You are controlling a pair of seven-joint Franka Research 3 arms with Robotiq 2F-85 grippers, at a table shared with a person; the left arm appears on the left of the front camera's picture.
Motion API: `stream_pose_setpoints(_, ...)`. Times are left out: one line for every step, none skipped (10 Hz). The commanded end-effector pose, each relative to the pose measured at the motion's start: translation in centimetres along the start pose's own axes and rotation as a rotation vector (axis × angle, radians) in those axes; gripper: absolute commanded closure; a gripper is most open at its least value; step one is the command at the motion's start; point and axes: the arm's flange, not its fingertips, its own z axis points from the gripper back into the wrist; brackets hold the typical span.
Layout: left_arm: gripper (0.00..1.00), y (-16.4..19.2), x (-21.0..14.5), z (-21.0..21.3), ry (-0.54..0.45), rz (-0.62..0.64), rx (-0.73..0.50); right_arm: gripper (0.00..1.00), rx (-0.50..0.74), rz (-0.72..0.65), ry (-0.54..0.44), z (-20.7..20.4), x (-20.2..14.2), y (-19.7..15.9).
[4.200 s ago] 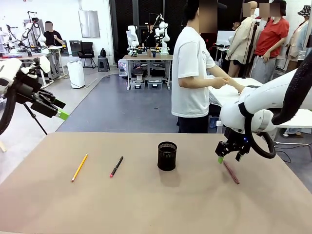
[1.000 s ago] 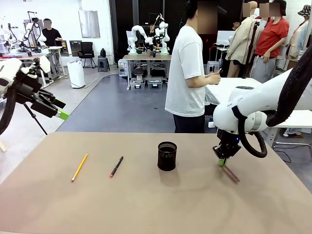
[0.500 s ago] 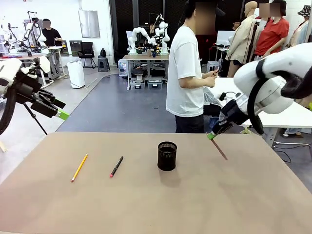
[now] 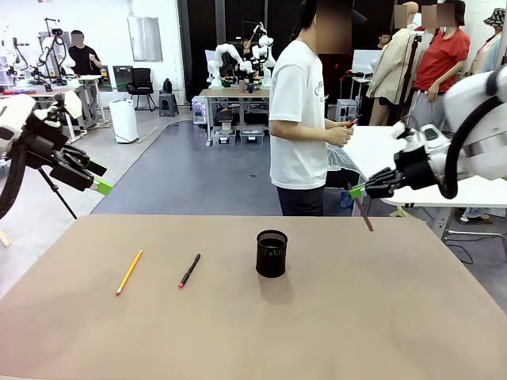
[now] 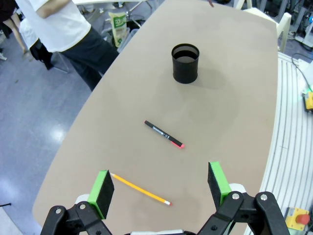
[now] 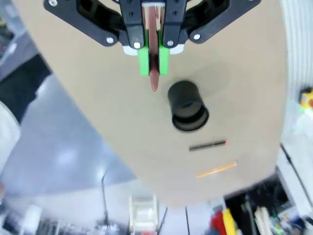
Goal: Place the pens into the pen holder.
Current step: Pick up a writing instrument from the table and place it into the Pen holder.
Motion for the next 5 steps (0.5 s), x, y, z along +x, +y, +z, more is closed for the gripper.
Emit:
stream_pose_setpoints(0.0,0.0,0.0,0.1,-0.006,-0.002,-0.003,1.0,0.014,0.036,-0.203,1.5,-0.8,1.0)
stream_pose_setpoints(0.0,0.0,0.0,0.1,-0.006,-0.002,-0.003,1.0,-0.012,0.036,-0.269,2.0,-0.4,0.7)
stream_pose_setpoints(0.0,0.0,0.0,0.1,-0.006,-0.002,-0.003,1.0,0.013,0.009,-0.308,2.3,0.2,0.4)
stream_pose_setpoints(0.0,0.0,0.0,0.1,-0.006,-0.002,-0.003,1.0,0.017,0.0,-0.33,2.2,0.4,0.3)
stream_pose_setpoints(0.0,0.0,0.0,0.1,-0.006,-0.002,-0.003,1.0,0.015,0.002,-0.339,2.2,0.6,-0.1)
